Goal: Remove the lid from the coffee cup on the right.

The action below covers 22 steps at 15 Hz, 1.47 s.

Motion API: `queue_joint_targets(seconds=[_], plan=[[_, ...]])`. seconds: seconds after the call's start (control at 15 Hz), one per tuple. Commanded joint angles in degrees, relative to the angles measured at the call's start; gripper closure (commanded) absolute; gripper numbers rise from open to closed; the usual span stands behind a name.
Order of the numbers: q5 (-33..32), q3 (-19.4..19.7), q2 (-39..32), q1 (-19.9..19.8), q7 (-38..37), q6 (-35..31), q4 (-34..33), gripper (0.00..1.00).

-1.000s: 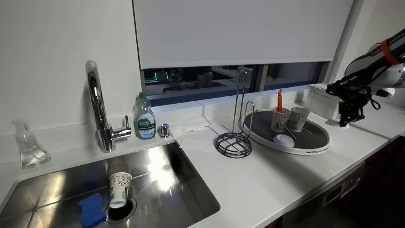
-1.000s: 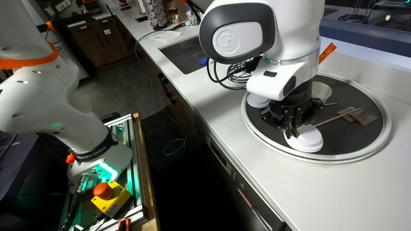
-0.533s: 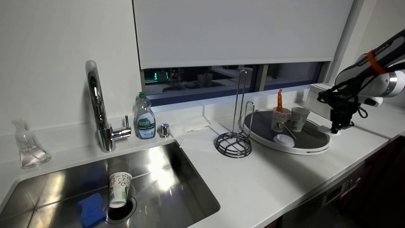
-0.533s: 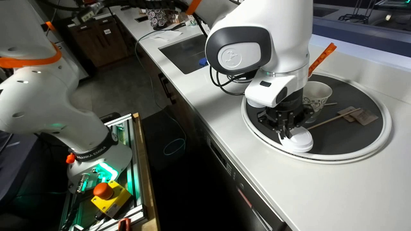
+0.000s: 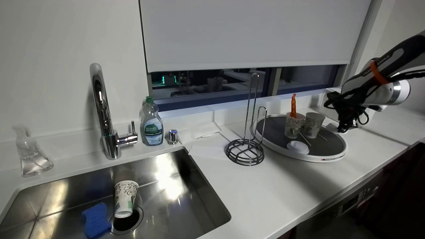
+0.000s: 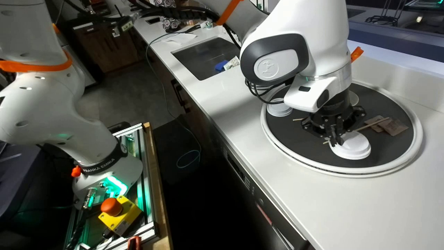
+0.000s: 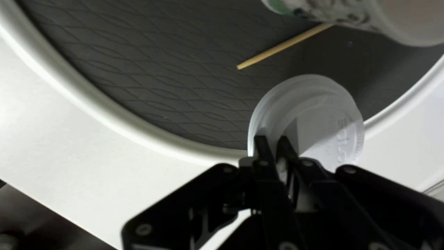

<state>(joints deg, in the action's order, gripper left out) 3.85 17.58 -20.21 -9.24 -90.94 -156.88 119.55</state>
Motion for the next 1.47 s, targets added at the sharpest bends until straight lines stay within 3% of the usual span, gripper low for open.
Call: queue_joint_targets(seconds=[0.0,0.47,0.53,0.67,0.87,1.13,1.27,1.4], plan=[[0.13,1.71,-4.30,1.38,-3.15,-0.63,-5.50,0.98],[0.40,1.92,-9.32,2.13,-4.05,0.41,-10.41,0.98],[0.67,1.73,-9.75,2.06,-3.87,0.65,-10.97,0.65],[0.60,2.10,-9.68,2.27,-4.06,1.05,-11.33,0.58],[0.69,2.88,-7.49,2.26,-4.62,1.70,-11.01,0.34],[-1.77,6.40,2.02,3.33,-5.27,0.87,-6.32,0.05],[-2.61,7.15,7.57,2.21,-3.41,2.05,-4.71,0.00],[1.73,3.07,14.80,-1.87,6.90,-0.22,-1.11,0.00]])
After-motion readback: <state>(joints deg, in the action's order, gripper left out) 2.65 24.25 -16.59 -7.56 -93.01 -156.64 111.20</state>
